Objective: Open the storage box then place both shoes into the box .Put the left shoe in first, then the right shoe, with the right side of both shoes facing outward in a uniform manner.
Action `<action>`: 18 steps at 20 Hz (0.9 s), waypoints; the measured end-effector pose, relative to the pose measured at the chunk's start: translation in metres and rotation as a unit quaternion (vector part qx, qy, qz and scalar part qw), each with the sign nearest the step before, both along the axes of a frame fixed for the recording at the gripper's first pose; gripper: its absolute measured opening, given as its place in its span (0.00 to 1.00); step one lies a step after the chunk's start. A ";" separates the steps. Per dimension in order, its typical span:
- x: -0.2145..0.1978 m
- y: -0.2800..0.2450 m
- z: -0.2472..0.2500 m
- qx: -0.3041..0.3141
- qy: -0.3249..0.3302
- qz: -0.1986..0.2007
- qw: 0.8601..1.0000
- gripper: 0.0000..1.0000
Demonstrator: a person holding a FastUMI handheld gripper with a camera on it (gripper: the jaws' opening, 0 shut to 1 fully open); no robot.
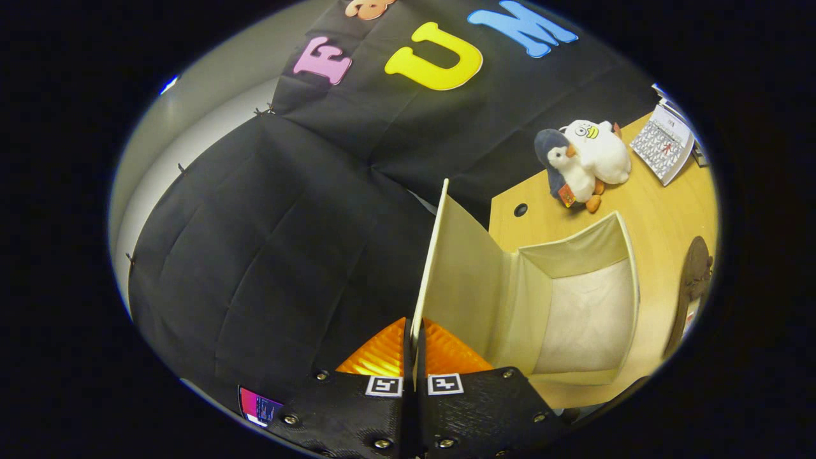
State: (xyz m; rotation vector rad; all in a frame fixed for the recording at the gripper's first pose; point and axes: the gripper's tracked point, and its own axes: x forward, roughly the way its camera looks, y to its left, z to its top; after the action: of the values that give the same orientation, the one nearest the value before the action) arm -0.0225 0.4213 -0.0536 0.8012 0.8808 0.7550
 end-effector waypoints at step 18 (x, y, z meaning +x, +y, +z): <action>0.000 0.017 0.026 -0.091 -0.204 0.035 0.974 0.97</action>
State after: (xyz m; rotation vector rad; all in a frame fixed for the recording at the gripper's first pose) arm -0.0226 0.4383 -0.0280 0.4313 0.5991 0.8503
